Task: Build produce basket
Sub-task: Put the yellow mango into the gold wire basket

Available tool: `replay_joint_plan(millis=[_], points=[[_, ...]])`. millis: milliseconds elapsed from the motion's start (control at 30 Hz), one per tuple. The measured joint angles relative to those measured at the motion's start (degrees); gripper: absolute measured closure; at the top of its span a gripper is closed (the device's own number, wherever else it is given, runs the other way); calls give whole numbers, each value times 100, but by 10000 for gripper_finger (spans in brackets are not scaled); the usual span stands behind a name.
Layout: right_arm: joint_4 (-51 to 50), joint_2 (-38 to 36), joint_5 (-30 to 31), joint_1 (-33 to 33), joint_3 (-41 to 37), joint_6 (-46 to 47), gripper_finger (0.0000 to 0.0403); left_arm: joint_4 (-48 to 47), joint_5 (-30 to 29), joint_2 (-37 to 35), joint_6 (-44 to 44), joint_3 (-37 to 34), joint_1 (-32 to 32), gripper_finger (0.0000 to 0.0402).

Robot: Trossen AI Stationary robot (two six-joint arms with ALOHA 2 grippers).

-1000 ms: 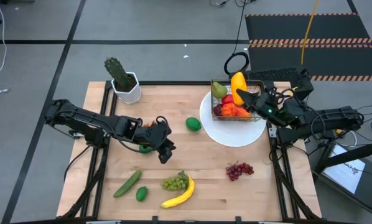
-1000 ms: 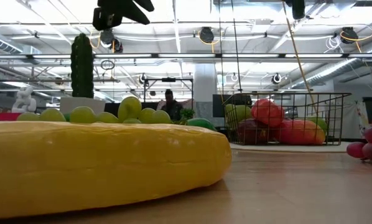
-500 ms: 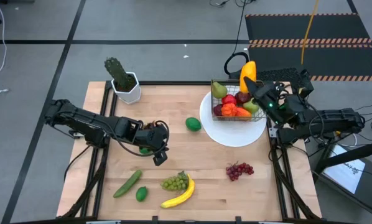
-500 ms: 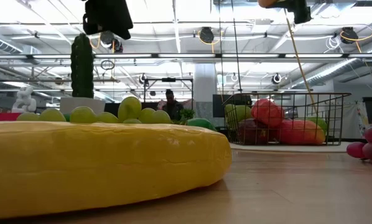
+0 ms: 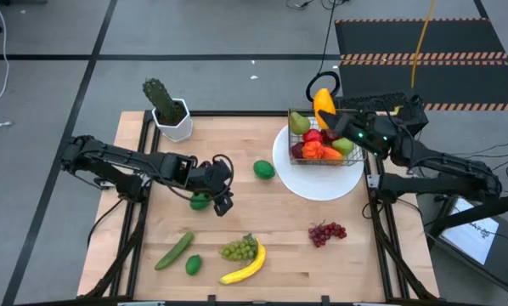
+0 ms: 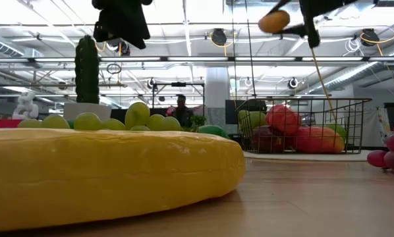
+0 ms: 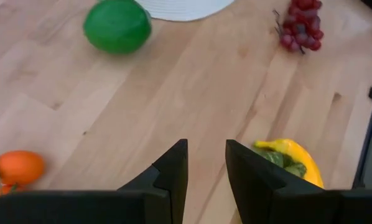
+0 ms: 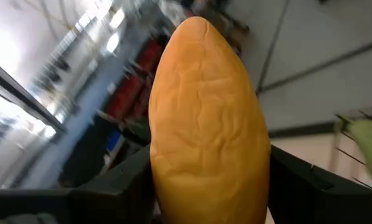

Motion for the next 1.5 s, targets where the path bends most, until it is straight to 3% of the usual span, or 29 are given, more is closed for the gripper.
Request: replay_joint_plan(millis=[433,767,967,1333,1500], points=[[-868,395,-3172,-2374,0,-993,172,26,-2,0,-143,0,585,293],[-1538,1308,-4538,-3498,0,-2537,172,26,-11,2,-171,0,818,293],[-2524,1564,-4406,-3834,2,-3105,172,28,-9,2,-401,0,816,293],[-3997,1189,-2550,-3915,4,-3332,172,37,-149,4,-752,0,818,293],[-4278,1193,-2131,-3954,4,-3412,172,48,-151,4,-710,0,888,293]])
